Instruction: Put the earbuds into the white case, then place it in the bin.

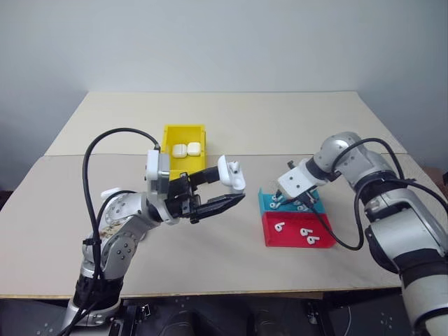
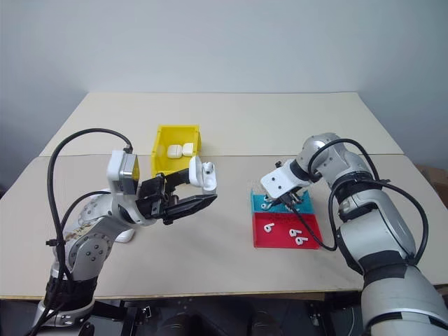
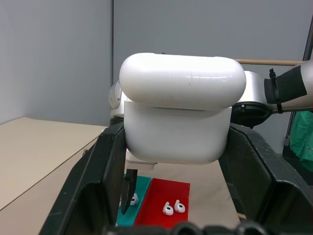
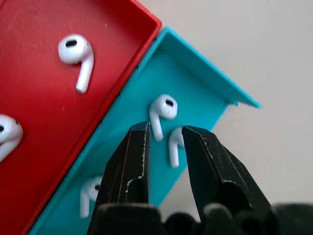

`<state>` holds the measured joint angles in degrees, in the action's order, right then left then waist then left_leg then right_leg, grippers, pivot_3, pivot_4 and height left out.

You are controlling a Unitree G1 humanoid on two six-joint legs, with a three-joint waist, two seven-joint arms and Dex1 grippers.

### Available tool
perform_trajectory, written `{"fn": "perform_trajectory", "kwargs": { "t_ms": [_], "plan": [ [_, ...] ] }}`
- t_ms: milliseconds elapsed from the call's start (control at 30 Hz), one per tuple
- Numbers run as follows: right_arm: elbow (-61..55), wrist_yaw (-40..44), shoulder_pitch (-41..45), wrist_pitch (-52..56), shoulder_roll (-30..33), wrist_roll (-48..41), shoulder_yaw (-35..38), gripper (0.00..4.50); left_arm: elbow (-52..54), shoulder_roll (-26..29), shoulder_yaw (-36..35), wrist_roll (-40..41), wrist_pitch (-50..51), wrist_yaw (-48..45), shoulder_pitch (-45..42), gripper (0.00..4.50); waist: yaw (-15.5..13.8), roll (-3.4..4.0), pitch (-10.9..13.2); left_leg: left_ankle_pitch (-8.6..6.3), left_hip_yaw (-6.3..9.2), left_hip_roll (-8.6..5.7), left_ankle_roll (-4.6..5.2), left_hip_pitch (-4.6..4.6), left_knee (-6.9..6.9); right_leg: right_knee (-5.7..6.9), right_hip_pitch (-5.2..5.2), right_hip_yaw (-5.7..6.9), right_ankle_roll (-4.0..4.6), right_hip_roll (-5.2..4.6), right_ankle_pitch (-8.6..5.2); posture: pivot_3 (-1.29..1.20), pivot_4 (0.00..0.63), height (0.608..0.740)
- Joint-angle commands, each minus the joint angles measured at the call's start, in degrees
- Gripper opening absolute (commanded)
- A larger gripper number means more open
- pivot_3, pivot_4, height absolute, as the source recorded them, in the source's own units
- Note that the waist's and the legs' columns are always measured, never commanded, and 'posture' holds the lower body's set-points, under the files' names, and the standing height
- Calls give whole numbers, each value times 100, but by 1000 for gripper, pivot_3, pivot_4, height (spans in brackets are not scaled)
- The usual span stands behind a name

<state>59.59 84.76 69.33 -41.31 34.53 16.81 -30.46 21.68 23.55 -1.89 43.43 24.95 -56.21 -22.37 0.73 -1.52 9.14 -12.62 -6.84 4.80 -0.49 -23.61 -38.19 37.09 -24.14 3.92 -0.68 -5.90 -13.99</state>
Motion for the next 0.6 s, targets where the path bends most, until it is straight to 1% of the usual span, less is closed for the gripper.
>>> {"fn": "perform_trajectory", "kwargs": {
  "t_ms": [33, 167, 367, 600],
  "plan": [
    [-9, -43, 48, -98, -53, 19, 103, 1389, 191, 20, -64, 127, -66, 32, -65, 2766, 5, 1, 0, 0, 0, 0, 0, 0, 1, 0, -1, 0, 0, 0, 0, 0, 150, 740],
    [71, -244, 63, -200, -139, 220, 25, 1389, 216, 18, -61, 112, -81, 77, -53, 2766, 2, 1, 1, 1, -1, 0, -1, -1, 2, -1, -1, 0, 0, 0, 0, 0, 150, 740],
    [194, -185, 71, -300, -214, 309, 7, 1389, 288, 42, -93, 121, -86, 131, 31, 2766, 2, 2, 1, 1, -1, 0, -2, -1, 2, -1, 0, 0, 0, 0, 0, 0, 150, 740],
    [303, -414, 55, -366, -289, 514, -24, 1389, 376, 65, -97, 134, -96, 192, 105, 2766, 3, 2, 1, 1, -1, 0, -2, 0, 2, 0, -1, 0, 1, 0, 0, 0, 150, 740]
  ]
}}
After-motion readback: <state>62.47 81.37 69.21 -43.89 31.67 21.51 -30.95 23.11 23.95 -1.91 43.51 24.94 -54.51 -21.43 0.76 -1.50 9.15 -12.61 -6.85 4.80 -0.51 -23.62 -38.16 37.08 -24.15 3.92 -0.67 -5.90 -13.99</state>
